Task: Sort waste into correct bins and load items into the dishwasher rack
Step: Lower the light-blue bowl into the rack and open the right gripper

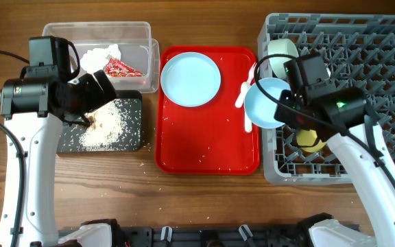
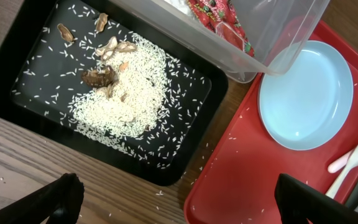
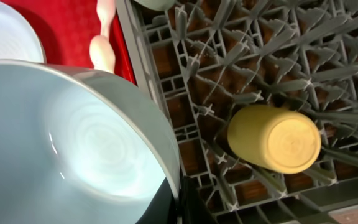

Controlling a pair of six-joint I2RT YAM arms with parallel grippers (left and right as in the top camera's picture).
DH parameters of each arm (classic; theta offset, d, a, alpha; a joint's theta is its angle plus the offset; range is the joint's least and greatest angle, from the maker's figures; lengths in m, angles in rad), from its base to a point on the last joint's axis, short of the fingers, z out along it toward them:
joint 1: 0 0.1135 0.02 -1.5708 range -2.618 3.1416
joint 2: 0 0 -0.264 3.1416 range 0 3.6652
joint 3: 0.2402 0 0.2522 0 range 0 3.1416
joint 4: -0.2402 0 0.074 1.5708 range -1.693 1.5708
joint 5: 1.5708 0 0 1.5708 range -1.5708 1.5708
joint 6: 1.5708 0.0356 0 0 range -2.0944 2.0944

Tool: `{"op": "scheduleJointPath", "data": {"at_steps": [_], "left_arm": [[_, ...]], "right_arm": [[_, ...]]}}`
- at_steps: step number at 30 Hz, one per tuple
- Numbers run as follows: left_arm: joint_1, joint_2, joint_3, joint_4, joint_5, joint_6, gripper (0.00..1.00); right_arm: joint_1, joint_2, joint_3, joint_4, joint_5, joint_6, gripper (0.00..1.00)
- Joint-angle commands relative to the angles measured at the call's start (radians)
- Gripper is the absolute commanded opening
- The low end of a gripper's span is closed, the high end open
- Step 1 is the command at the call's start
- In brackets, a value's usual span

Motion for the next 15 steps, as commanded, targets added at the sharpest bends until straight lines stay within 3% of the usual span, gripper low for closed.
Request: {"op": "scheduleJointPath", "data": {"at_steps": [1,15], "left_arm": [[0.005,-0.003,0.005,0.003,0.009,0.011,1.0],[0.005,-0.003,0.005,0.003,0.009,0.011,1.0]], "right_arm": [[-0.002,-0.016,0.021,-0.013,0.035,-0.026,0.04],[-0.002,-0.016,0.021,-0.024,0.053,-0.034,0.04]]}}
